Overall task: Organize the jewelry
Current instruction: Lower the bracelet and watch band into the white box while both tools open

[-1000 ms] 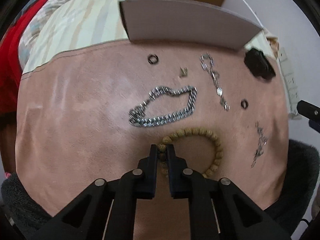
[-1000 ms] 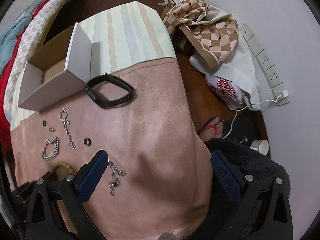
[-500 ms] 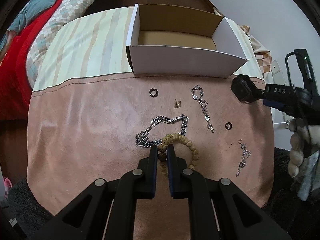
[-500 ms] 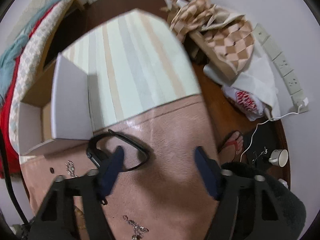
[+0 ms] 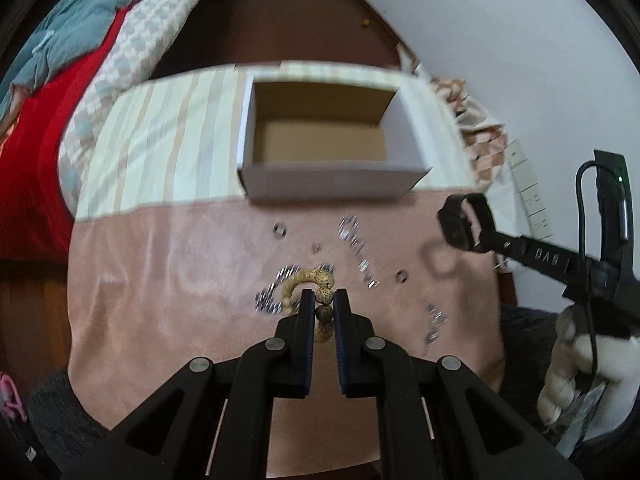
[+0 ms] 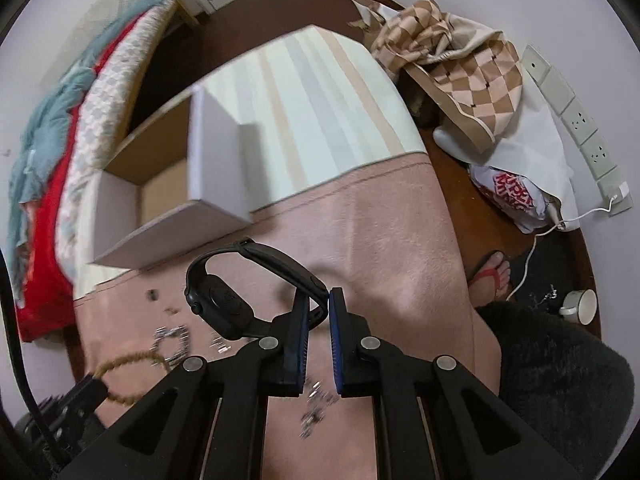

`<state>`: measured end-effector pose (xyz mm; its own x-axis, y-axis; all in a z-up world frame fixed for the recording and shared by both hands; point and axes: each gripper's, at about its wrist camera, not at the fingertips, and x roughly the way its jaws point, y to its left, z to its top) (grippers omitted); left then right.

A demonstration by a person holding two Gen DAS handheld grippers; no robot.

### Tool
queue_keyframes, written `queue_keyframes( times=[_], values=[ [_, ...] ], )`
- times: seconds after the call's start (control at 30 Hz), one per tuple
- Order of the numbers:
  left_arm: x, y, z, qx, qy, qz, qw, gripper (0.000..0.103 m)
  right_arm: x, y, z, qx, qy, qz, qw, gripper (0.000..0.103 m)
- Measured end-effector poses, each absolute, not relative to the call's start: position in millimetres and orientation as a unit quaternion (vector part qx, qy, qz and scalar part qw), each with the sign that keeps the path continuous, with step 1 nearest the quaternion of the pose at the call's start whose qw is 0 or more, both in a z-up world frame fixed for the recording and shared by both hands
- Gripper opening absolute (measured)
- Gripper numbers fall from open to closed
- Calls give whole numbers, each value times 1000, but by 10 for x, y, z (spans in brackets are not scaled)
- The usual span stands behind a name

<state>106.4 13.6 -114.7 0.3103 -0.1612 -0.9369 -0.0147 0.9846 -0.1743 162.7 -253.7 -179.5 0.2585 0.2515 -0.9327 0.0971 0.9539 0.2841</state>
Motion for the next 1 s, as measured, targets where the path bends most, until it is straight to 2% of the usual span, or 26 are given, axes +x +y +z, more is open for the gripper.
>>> queue_keyframes(
  times=[0.17,0.3,0.57,0.8,0.9,0.93,0.97,1.0],
  values=[
    [1427,122,-778,-82,556,-65,825,6,1801,-2374,-1365,145,582,79,796,10],
    [1819,145,-684,-79,543,-71,833,6,2132,-2161,-1196,135,572,92,804,10],
    [2561,371,-1141,-107,584,-67,802,7,2850,-1682,-1445,76,601,103,789,10],
    [2849,516,-1435,-121,611,-37,781,8,3119,-1422,-1712,19,617,108,780,10],
    [2897,568,-1500,-128,619,-26,775,9,3174,-1362,-1790,11,628,116,770,14],
    [2895,578,-1506,-130,619,-25,774,11,3179,-1356,-1806,12,632,117,766,19],
    [2895,583,-1502,-130,618,-25,775,18,3170,-1355,-1804,11,631,116,767,31],
    [2886,590,-1486,-127,614,-22,778,32,3160,-1356,-1791,11,629,116,769,38]
  ],
)
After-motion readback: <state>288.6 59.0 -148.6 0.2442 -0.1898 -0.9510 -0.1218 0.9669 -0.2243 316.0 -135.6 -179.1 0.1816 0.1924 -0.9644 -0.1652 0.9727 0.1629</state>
